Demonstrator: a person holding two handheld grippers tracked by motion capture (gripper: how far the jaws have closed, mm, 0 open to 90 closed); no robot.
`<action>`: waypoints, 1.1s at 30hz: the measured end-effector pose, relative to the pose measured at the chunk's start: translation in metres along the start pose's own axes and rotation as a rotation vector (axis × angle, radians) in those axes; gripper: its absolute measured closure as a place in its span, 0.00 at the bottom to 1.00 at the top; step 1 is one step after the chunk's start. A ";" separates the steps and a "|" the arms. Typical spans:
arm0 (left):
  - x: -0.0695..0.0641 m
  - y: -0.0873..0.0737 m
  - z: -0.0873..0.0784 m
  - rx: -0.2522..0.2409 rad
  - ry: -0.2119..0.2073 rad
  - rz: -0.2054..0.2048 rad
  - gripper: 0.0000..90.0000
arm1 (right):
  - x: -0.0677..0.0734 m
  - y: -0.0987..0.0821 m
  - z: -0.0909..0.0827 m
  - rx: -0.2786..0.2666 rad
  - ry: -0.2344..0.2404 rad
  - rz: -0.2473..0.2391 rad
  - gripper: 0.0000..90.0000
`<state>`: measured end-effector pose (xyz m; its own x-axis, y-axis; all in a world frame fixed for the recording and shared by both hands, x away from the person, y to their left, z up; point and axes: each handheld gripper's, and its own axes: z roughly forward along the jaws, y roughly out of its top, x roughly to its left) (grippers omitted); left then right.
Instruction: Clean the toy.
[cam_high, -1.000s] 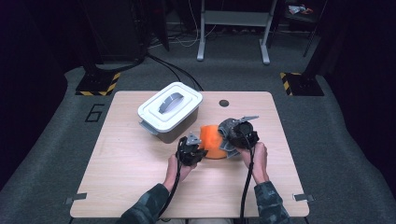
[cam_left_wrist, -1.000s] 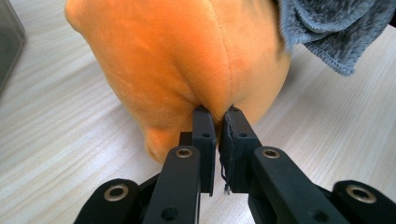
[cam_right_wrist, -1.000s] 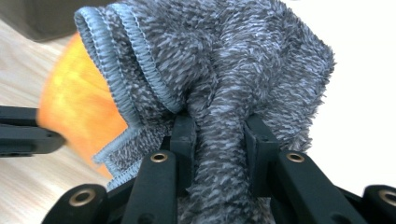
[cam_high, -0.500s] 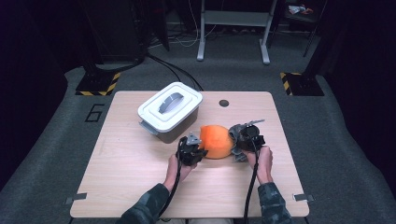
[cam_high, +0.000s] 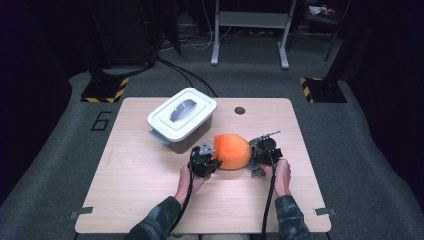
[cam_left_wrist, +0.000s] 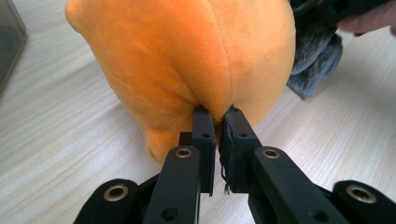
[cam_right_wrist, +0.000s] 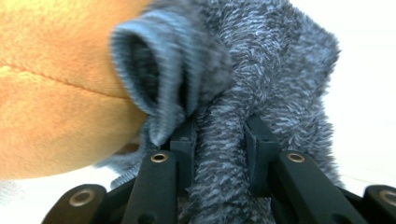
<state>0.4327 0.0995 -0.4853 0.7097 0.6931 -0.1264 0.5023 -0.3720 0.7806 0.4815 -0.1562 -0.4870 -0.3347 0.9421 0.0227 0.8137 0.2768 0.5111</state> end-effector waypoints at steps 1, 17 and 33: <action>0.000 0.000 0.000 0.001 -0.004 -0.001 0.94 | -0.002 0.000 -0.004 -0.017 -0.007 0.001 0.77; 0.002 0.000 0.000 -0.009 -0.005 -0.010 0.93 | 0.041 0.023 -0.080 -0.220 0.036 -0.134 0.77; -0.002 -0.001 -0.003 -0.025 0.041 0.029 0.66 | 0.053 0.032 -0.052 -0.157 0.047 -0.156 0.77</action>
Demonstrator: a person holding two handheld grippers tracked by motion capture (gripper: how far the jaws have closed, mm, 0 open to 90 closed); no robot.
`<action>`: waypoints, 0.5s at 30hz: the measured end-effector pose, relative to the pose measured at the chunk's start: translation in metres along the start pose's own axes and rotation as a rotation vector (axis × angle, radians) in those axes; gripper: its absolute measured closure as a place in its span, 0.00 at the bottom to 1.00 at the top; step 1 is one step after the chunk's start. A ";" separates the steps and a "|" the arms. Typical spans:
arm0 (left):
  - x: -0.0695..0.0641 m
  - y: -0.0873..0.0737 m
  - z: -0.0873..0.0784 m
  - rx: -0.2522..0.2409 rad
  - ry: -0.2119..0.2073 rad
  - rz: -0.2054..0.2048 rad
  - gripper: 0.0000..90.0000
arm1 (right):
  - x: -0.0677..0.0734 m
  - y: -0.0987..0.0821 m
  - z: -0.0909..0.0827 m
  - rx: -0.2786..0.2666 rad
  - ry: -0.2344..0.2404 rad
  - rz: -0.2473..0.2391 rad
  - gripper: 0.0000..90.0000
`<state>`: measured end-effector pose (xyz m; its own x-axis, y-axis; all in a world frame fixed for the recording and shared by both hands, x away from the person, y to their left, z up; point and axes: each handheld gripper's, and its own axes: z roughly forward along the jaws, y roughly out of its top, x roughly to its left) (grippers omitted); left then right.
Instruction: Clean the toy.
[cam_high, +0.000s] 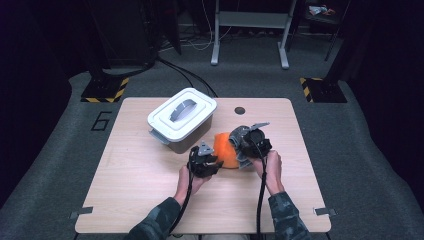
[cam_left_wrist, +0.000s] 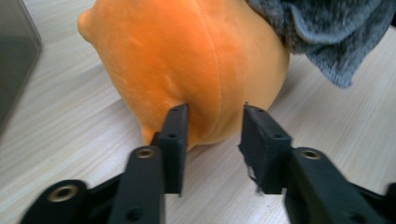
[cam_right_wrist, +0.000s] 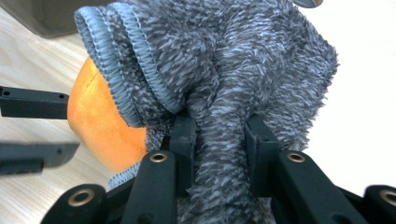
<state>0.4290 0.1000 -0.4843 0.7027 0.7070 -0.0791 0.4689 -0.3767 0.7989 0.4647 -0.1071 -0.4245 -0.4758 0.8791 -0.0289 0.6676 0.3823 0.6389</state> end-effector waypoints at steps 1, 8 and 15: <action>-0.001 0.000 0.000 0.002 0.007 0.000 0.62 | 0.000 0.001 0.000 -0.001 0.002 0.001 0.77; -0.004 0.000 0.004 0.022 0.092 0.046 0.50 | -0.003 0.004 0.003 0.003 0.003 0.003 0.77; -0.006 -0.001 0.014 0.038 0.113 0.068 0.57 | -0.003 0.002 0.003 -0.002 0.011 0.015 0.77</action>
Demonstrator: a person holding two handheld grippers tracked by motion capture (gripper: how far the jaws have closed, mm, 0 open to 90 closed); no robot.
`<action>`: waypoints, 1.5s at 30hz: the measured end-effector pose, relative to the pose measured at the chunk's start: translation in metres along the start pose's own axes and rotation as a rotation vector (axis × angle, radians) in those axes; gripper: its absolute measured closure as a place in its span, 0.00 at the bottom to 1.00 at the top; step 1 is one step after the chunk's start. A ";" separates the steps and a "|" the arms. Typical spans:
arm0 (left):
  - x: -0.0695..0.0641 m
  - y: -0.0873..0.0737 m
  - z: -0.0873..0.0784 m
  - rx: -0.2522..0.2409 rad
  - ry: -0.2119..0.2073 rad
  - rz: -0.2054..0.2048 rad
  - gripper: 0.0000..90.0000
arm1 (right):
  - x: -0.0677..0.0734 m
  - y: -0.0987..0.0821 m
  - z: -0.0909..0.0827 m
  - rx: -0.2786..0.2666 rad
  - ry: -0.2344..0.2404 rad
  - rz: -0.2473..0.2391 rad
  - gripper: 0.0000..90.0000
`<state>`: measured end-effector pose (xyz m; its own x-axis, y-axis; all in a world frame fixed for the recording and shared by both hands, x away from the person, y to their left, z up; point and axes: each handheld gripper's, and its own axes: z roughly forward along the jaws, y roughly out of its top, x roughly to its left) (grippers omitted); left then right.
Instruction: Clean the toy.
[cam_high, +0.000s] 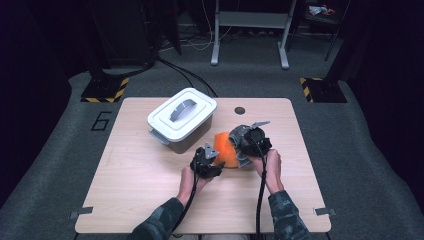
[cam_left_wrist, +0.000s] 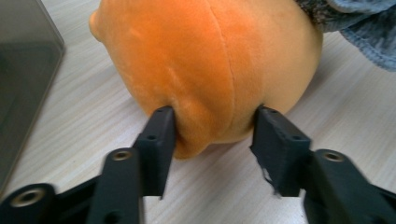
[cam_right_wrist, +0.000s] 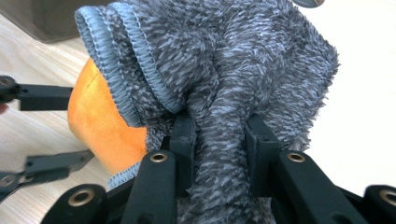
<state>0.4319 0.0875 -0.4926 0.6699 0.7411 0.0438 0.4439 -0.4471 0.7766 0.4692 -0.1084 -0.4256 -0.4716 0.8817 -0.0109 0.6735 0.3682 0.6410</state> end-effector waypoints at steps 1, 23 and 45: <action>0.000 0.000 0.001 0.005 0.004 0.003 0.59 | 0.000 -0.001 0.000 -0.003 0.002 0.001 0.77; 0.002 0.014 -0.026 -0.073 -0.182 -0.094 0.89 | 0.015 0.005 -0.043 -0.103 0.055 -0.021 0.77; 0.001 0.014 -0.024 -0.047 -0.185 -0.117 0.89 | 0.021 0.005 -0.016 -0.054 0.035 -0.059 0.77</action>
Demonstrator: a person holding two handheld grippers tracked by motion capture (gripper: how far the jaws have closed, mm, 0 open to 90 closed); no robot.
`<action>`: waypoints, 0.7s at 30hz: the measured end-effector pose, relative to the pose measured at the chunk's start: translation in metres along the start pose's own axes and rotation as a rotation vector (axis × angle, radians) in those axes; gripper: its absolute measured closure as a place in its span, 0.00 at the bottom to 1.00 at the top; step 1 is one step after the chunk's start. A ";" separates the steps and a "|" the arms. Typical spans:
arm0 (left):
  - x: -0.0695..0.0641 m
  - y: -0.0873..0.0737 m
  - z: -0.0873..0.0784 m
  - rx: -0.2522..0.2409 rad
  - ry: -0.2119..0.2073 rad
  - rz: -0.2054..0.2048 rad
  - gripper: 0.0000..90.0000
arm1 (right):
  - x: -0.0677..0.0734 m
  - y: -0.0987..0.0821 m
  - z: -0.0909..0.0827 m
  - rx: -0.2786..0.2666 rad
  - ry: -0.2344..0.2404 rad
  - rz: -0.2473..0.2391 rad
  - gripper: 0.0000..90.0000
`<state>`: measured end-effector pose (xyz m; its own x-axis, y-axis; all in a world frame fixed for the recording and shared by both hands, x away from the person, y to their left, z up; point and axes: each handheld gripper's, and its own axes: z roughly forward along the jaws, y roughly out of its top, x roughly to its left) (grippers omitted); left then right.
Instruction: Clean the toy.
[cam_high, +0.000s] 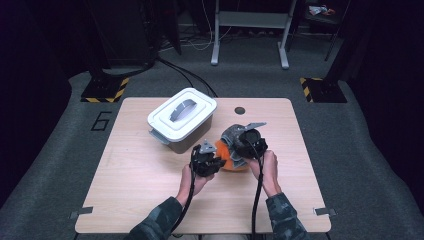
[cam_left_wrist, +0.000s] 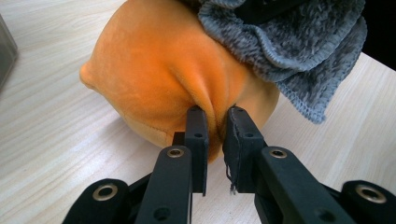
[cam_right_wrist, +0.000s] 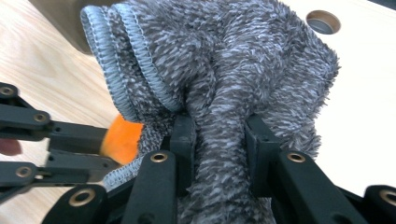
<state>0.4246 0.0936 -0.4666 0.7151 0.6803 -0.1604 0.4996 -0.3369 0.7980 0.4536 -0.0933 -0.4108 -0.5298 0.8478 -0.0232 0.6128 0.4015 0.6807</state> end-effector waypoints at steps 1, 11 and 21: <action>0.000 0.000 0.000 -0.001 -0.002 -0.003 0.89 | -0.001 -0.001 0.000 0.004 -0.004 0.004 0.77; 0.000 0.000 0.000 -0.003 -0.001 -0.005 0.89 | -0.017 -0.014 -0.003 0.010 -0.033 0.043 0.77; 0.002 0.000 0.000 -0.002 -0.009 -0.025 0.88 | -0.039 -0.033 0.002 0.040 -0.076 0.098 0.78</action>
<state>0.4263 0.0948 -0.4672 0.7068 0.6826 -0.1857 0.5164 -0.3185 0.7949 0.4551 -0.1387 -0.4343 -0.4213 0.9068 -0.0146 0.6831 0.3279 0.6526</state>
